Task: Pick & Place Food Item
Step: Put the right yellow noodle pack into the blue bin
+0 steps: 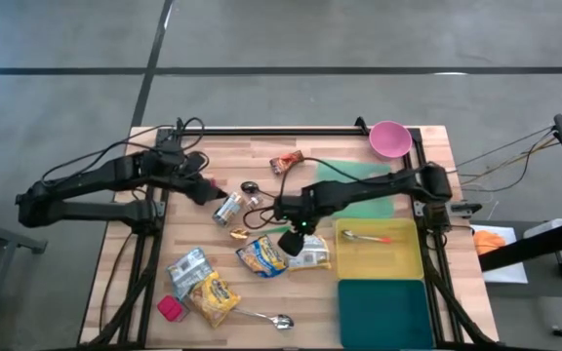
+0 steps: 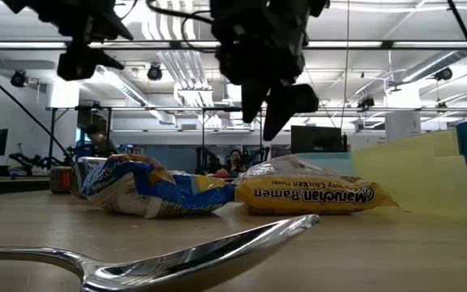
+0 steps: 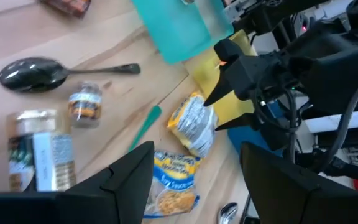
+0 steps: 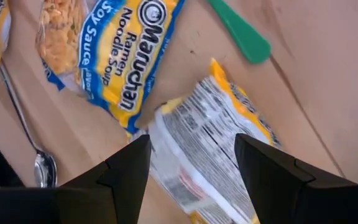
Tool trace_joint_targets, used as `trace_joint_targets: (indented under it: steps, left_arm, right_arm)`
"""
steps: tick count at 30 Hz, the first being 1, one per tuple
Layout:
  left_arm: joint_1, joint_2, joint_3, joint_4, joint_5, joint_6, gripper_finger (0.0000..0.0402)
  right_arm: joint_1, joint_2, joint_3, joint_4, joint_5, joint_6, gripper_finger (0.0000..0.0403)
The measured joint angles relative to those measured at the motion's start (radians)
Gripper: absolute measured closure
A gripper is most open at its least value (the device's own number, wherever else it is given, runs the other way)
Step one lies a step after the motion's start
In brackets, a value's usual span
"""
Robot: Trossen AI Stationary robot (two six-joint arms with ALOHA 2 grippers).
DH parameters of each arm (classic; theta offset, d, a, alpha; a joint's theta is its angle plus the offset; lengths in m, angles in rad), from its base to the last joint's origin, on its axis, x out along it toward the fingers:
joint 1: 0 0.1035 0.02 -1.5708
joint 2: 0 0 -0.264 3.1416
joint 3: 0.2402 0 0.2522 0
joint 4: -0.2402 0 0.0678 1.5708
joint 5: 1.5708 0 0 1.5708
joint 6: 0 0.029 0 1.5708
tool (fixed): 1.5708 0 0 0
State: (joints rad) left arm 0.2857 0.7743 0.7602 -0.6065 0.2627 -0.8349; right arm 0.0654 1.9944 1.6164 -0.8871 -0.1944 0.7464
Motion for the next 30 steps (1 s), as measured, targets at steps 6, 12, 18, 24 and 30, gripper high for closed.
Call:
trace_joint_targets:
  steps: [6,12,18,24,30]
  left_arm:
    - [0.0,-0.097,-0.073,0.011,0.027,-0.003,0.0159]
    - [-0.004,-0.145,-0.07,0.043,0.061,0.017,0.0159]
    - [-0.006,-0.156,-0.059,0.038,0.063,0.043,0.0159]
    - [-0.006,-0.157,-0.06,0.031,0.063,0.06,0.0159]
    - [-0.006,-0.157,-0.06,0.029,0.063,0.07,0.0159]
  right_arm:
    - [-0.004,0.098,0.116,-0.002,0.008,0.0,0.0173]
    - [-0.017,0.197,0.189,-0.052,0.012,-0.02,0.0173]
    - [-0.031,0.202,0.189,-0.054,0.055,-0.015,0.0173]
    - [-0.041,0.199,0.166,-0.056,0.04,-0.017,0.0173]
    - [-0.036,0.2,0.139,-0.05,0.037,0.001,0.0173]
